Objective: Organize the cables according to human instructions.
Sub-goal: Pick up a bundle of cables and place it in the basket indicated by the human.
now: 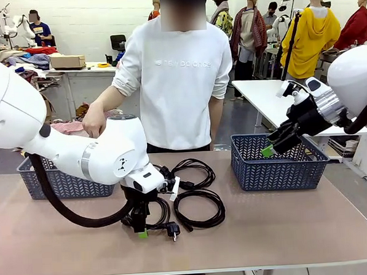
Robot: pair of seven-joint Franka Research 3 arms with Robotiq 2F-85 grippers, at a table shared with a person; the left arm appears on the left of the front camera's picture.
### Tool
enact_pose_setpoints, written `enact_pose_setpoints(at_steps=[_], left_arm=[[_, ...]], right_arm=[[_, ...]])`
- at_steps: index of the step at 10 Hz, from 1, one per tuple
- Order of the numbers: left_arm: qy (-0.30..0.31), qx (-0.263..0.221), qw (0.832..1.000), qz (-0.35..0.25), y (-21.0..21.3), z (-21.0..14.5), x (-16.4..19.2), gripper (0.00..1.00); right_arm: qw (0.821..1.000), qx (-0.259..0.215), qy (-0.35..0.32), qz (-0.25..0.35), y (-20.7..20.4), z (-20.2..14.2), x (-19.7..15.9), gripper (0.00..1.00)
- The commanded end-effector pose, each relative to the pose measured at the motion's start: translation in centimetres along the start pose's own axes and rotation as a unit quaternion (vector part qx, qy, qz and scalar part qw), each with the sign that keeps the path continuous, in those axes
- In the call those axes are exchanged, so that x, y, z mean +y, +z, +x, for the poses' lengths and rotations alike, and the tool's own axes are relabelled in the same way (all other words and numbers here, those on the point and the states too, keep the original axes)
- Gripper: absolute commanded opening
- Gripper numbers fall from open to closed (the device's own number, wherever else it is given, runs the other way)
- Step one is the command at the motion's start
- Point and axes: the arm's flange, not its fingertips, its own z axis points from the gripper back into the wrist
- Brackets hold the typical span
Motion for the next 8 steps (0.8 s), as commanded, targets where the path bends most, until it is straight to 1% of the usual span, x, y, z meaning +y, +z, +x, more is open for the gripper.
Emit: enact_pose_setpoints(at_steps=[1,3,4,5,6,7,8], left_arm=[[0.005,0.011,1.000,0.017,-0.35,-0.31,-0.63,1.00],[-0.002,0.011,1.000,0.021,-0.61,-0.07,-0.79,1.00],[-0.005,0.009,1.000,0.028,-0.62,-0.04,-0.92,0.87],[-0.006,0.005,1.000,0.029,-0.53,-0.05,-0.90,0.80],[-0.006,0.003,1.000,0.030,-0.38,-0.14,-0.90,0.68],[-0.007,0.001,1.000,0.029,-0.32,-0.22,-0.94,0.60],[-0.007,0.002,1.000,0.027,-0.24,-0.22,-0.89,0.48]], right_arm=[[1.000,-0.015,0.005,0.006,-0.20,0.09,-0.28,1.00],[1.000,-0.015,0.005,0.006,-0.20,0.09,-0.28,1.00],[1.000,-0.015,0.005,0.006,-0.20,0.09,-0.28,1.00],[1.000,-0.015,0.005,0.006,-0.20,0.09,-0.28,1.00],[1.000,-0.015,0.005,0.006,-0.20,0.09,-0.28,1.00],[1.000,-0.015,0.005,0.006,-0.20,0.09,-0.28,1.00],[1.000,-0.015,0.005,0.006,-0.20,0.09,-0.28,1.00]])
